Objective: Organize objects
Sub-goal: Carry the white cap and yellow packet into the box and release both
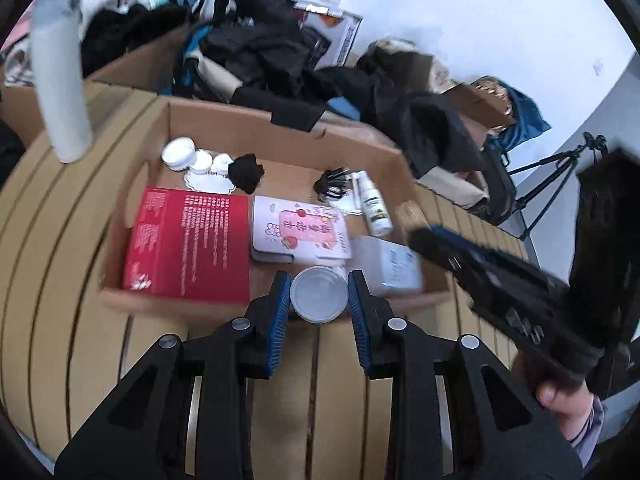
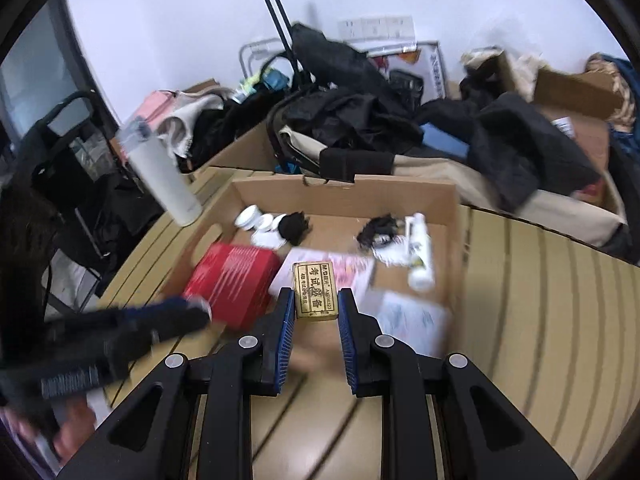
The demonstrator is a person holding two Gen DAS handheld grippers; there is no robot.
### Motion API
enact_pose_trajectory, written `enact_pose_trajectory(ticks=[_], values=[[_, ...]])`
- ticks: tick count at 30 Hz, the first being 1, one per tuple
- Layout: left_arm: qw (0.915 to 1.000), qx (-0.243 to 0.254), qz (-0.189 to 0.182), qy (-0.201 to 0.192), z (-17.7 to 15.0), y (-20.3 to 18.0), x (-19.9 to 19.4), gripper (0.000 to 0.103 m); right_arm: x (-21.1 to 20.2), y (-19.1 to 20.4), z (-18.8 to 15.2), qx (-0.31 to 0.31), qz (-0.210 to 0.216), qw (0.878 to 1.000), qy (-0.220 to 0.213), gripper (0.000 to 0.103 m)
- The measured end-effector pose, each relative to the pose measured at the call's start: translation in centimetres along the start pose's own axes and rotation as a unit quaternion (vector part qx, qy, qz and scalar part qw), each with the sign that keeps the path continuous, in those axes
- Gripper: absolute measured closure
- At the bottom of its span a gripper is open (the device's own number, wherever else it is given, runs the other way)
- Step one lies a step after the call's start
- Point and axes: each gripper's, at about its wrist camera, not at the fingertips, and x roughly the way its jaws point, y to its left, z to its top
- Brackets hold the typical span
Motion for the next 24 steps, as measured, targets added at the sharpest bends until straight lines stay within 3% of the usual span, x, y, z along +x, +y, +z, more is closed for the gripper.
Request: enact_pose_trajectory(ticks=[5, 7, 8, 10, 11, 12, 18, 24], values=[[0.9996, -0.018, 0.000, 0.024, 0.8, 1.7, 3.8, 0.075, 7.7, -1.2, 3.1, 0.020, 0.000, 0.999, 0.032, 0.079], [0.9994, -0.029, 0.003, 0.018, 1.2, 2.6, 4.5, 0.052, 10.0, -1.3, 3.9, 0.022, 0.003, 0.999, 0.038, 0.079], [0.9993, -0.037, 0.005, 0.010, 1.4, 3.0, 4.6, 0.045, 10.8, -1.2, 4.1, 0.019, 0.000, 0.999, 0.043, 0.075], [0.9992, -0.041, 0.001, 0.003, 1.8, 3.4, 4.6, 0.044, 11.9, -1.1, 4.1, 0.019, -0.002, 0.999, 0.045, 0.058], [0.9992, -0.039, -0.004, 0.001, 1.9, 3.5, 4.5, 0.043, 12.0, -1.1, 3.9, 0.021, 0.002, 0.999, 0.043, 0.041], [0.9993, -0.038, -0.003, -0.001, 2.0, 3.5, 4.4, 0.041, 11.9, -1.2, 3.8, 0.026, 0.009, 0.999, 0.040, 0.034], [0.9992, -0.039, 0.005, -0.008, 2.1, 3.1, 3.2, 0.036, 8.9, -2.2, 4.4, 0.042, 0.007, 0.999, 0.006, 0.032], [0.9977, -0.038, 0.032, -0.045, 2.2, 2.3, -2.0, 0.015, 3.6, -1.7, 4.7, 0.029, -0.024, 0.999, -0.008, 0.032]])
